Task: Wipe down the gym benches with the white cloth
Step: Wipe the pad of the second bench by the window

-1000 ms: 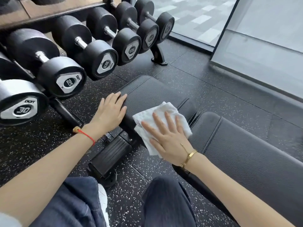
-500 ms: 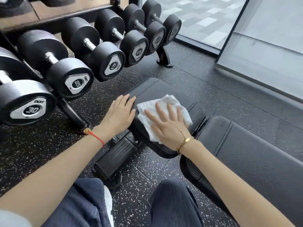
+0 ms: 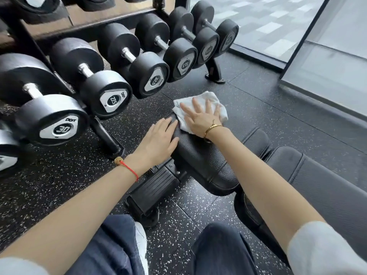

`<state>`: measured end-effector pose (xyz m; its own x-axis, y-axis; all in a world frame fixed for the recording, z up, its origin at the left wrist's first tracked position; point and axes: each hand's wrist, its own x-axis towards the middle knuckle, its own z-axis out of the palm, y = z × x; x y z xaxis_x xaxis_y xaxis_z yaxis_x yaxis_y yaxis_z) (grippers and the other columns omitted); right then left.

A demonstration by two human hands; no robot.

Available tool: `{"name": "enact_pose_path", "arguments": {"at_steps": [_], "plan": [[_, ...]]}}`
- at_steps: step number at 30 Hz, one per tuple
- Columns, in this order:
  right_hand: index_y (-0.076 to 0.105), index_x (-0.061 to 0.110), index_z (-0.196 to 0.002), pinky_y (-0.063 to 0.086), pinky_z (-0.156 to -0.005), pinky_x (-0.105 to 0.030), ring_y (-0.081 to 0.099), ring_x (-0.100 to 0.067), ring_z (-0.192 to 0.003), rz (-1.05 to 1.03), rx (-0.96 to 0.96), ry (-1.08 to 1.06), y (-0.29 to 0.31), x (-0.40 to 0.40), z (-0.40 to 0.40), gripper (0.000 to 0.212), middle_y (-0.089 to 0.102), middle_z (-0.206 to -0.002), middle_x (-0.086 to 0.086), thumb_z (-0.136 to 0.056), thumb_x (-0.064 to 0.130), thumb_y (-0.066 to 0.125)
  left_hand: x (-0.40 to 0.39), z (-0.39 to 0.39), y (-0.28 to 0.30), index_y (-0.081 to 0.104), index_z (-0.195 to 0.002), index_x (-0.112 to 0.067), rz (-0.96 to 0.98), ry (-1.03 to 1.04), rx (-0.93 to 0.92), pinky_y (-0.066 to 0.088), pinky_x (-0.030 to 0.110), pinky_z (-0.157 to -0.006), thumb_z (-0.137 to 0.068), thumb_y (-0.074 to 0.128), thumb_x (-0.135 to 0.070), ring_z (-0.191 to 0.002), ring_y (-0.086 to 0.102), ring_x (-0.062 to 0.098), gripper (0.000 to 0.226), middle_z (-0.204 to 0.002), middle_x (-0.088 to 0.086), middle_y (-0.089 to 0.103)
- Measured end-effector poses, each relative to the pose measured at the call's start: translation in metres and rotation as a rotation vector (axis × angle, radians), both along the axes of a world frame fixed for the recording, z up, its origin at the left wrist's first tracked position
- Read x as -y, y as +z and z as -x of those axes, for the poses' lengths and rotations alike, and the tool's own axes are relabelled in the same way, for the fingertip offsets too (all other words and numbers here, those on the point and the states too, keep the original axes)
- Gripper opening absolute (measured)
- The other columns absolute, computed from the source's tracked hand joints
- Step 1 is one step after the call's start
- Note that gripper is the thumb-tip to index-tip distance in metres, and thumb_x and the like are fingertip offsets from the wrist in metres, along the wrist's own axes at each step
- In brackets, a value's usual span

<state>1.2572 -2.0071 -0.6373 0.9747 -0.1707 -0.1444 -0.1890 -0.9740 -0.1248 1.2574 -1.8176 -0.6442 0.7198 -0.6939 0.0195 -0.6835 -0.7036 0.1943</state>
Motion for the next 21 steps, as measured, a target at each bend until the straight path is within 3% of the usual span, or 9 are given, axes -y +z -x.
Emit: {"name": "enact_pose_path", "arguments": {"at_steps": [3, 5, 11, 18, 21], "plan": [[0.005, 0.052, -0.15, -0.007, -0.112, -0.067, -0.008, -0.038, -0.148, 0.018, 0.074, 0.106, -0.011, -0.005, 0.024, 0.051, -0.002, -0.164, 0.008, -0.101, 0.047, 0.018, 0.003, 0.001, 0.001, 0.029, -0.149, -0.004, 0.022, -0.006, 0.0, 0.017, 0.042, -0.121, -0.102, 0.04, -0.03, -0.147, 0.019, 0.029, 0.055, -0.157, 0.013, 0.026], [0.004, 0.055, -0.149, -0.007, -0.114, -0.064, -0.007, -0.036, -0.149, 0.017, 0.102, 0.107, -0.013, 0.011, 0.034, 0.049, -0.001, -0.164, 0.01, -0.101, 0.049, 0.016, 0.002, 0.001, 0.0, 0.024, -0.152, -0.004, 0.026, -0.006, -0.008, 0.015, 0.04, -0.122, -0.102, 0.04, -0.031, -0.148, 0.017, 0.028, 0.059, -0.159, 0.011, 0.023], [0.0, 0.052, -0.15, -0.007, -0.115, -0.064, -0.004, -0.039, -0.149, -0.016, -0.012, -0.182, 0.002, 0.047, 0.006, 0.051, -0.005, -0.165, 0.006, -0.102, 0.049, 0.013, 0.0, 0.003, 0.001, 0.016, -0.155, -0.009, 0.028, 0.001, -0.01, 0.013, 0.04, -0.123, -0.103, 0.037, -0.035, -0.151, 0.012, 0.024, 0.062, -0.162, 0.007, 0.017], [-0.004, 0.057, -0.148, -0.011, -0.115, -0.061, -0.013, -0.038, -0.148, 0.014, 0.093, 0.079, -0.012, 0.01, 0.106, 0.05, -0.006, -0.164, 0.01, -0.099, 0.055, 0.006, 0.008, 0.003, -0.001, 0.007, -0.156, -0.007, 0.089, -0.009, -0.027, 0.013, 0.039, -0.123, -0.103, 0.036, -0.029, -0.15, 0.013, 0.023, 0.064, -0.162, 0.01, 0.017], [-0.005, 0.059, -0.146, -0.009, -0.117, -0.057, -0.011, -0.034, -0.149, 0.051, 0.103, 0.059, -0.017, 0.014, 0.149, 0.053, -0.004, -0.163, 0.013, -0.093, 0.059, -0.003, 0.013, 0.003, -0.001, 0.007, -0.156, -0.007, 0.115, -0.028, -0.03, 0.014, 0.04, -0.123, -0.102, 0.037, -0.026, -0.15, 0.015, 0.023, 0.064, -0.161, 0.011, 0.019]]}}
